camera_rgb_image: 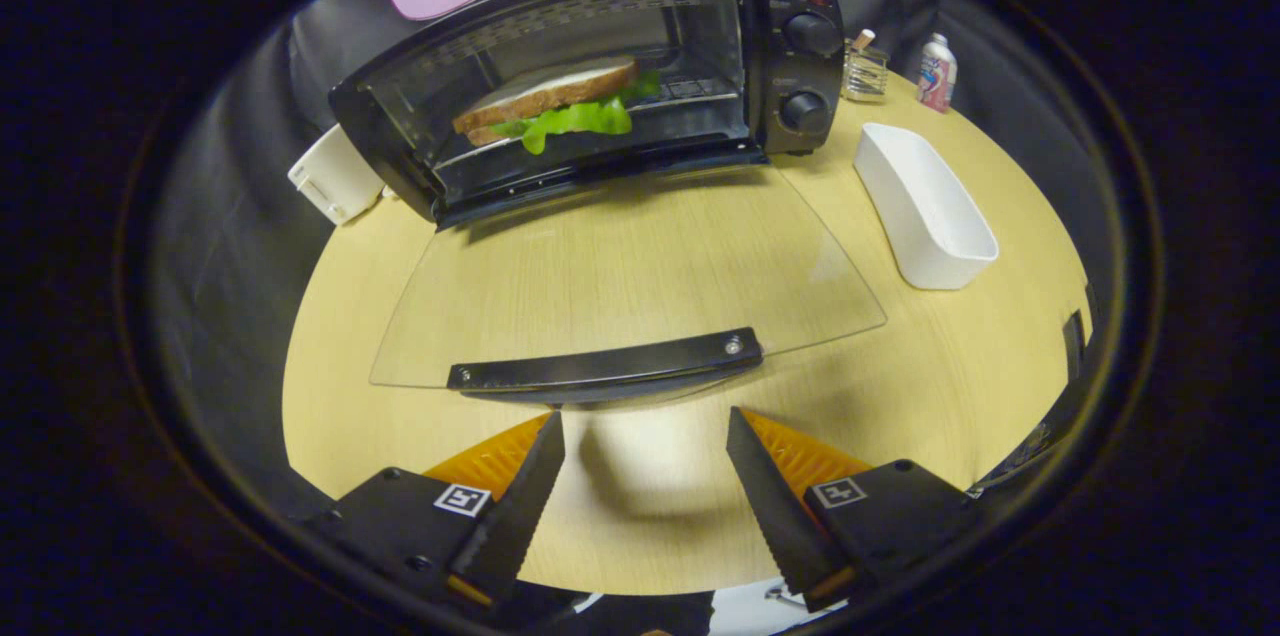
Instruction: Open the toaster oven, put the food inside, and close the toaster oven door.
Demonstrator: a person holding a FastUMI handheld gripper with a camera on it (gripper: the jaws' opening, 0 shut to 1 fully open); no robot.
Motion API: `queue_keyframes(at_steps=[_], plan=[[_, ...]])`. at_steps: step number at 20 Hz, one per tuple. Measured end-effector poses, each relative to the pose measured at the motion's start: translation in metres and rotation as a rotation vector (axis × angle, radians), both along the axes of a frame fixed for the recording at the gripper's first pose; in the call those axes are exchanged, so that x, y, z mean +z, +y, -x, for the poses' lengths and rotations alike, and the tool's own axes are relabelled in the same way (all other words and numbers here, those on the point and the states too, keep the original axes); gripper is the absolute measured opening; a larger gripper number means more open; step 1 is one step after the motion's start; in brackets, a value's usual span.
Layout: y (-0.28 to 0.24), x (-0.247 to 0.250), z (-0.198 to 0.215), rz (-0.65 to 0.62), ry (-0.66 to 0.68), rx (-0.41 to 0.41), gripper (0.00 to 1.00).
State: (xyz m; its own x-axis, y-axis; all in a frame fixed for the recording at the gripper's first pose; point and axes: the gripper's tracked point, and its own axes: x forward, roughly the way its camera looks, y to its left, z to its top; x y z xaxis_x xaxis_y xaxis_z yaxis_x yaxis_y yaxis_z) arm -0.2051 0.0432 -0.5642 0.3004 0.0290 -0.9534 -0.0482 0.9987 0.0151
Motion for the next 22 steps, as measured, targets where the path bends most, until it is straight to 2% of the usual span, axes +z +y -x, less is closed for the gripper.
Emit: queue_keyframes(at_steps=[10,14,22], plan=[[0.006,0.030,-0.018,0.005,-0.091,0.072,1.00],[0.011,0.048,-0.037,-0.024,-0.148,0.042,1.00],[0.014,0.082,-0.115,-0.044,-0.292,-0.019,1.00]])
